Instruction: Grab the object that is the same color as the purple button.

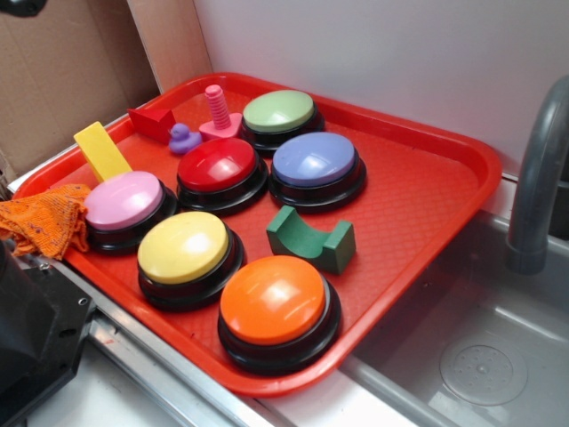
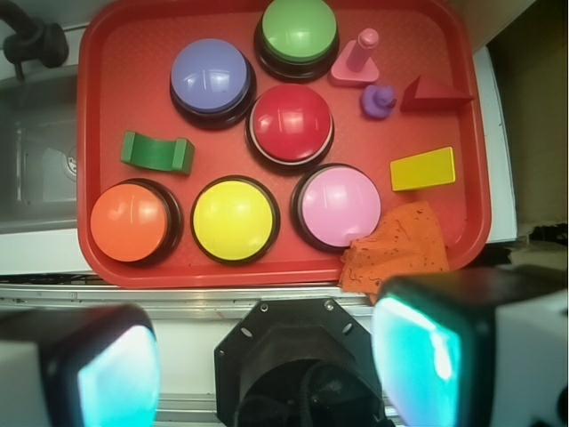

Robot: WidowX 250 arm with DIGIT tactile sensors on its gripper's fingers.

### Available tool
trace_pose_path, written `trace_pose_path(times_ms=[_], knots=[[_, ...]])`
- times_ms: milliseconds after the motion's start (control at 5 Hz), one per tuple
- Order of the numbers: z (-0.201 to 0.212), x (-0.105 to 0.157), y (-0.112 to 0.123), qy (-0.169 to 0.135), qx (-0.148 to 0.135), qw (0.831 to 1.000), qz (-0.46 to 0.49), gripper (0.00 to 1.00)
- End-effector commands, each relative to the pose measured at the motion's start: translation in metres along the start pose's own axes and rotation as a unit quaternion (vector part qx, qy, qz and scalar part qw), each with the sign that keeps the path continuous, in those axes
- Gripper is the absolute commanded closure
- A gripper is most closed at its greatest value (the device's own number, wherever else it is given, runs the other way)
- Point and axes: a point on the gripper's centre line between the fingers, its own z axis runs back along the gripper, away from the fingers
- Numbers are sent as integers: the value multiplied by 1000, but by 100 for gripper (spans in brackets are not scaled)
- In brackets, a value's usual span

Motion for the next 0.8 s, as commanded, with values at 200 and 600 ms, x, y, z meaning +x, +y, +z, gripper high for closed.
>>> trace_pose_path(times_ms=[200, 600], knots=[[-10, 10, 17, -10, 15, 999, 46, 0], [-29, 32, 60, -59, 40, 985, 155, 0]])
